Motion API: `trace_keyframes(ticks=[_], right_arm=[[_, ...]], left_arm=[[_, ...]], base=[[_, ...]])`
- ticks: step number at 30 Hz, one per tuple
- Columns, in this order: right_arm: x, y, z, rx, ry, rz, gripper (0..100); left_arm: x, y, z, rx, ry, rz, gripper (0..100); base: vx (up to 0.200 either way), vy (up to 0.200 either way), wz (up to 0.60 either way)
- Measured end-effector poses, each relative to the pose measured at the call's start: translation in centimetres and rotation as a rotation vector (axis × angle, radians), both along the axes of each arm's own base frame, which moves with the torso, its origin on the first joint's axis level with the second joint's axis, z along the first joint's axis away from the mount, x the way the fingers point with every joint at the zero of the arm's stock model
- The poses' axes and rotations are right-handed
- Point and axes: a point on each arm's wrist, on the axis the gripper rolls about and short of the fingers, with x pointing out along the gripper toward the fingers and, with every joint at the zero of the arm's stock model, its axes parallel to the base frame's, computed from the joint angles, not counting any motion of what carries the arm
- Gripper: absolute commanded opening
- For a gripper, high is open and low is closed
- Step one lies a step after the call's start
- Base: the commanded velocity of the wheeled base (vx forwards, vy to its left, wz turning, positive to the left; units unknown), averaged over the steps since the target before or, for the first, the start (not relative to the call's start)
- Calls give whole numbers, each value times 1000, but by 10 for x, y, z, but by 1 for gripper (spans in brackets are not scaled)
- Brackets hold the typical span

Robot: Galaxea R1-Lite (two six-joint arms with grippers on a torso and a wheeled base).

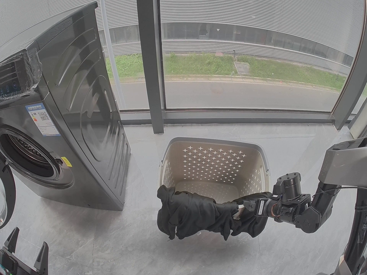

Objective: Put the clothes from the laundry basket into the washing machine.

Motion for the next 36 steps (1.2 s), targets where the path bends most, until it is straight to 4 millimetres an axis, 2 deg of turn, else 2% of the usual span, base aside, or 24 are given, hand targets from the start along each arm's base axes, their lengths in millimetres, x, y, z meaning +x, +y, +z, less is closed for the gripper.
trace_keyframes(ticks=[6,7,16,23,30,36], right_arm=[[2,0,-1,1,0,-7,100],[2,0,-1,6,0,-13,0],[2,2,-4,15,7,-34,0],[-6,13,-1,26,14,-5,0],[-22,23,15,53,-12,41,0],[-44,28,45,92,-80,89,0]], left_arm=[[0,0,0,1,0,3,100],[0,0,0,1,1,3,100],[0,0,0,4,2,3,100],[0,0,0,5,2,4,100],[0,0,0,5,2,4,100],[0,0,0,5,2,3,100]], base=[[0,0,0],[0,0,0],[0,0,0],[0,0,0],[0,0,0],[0,0,0]])
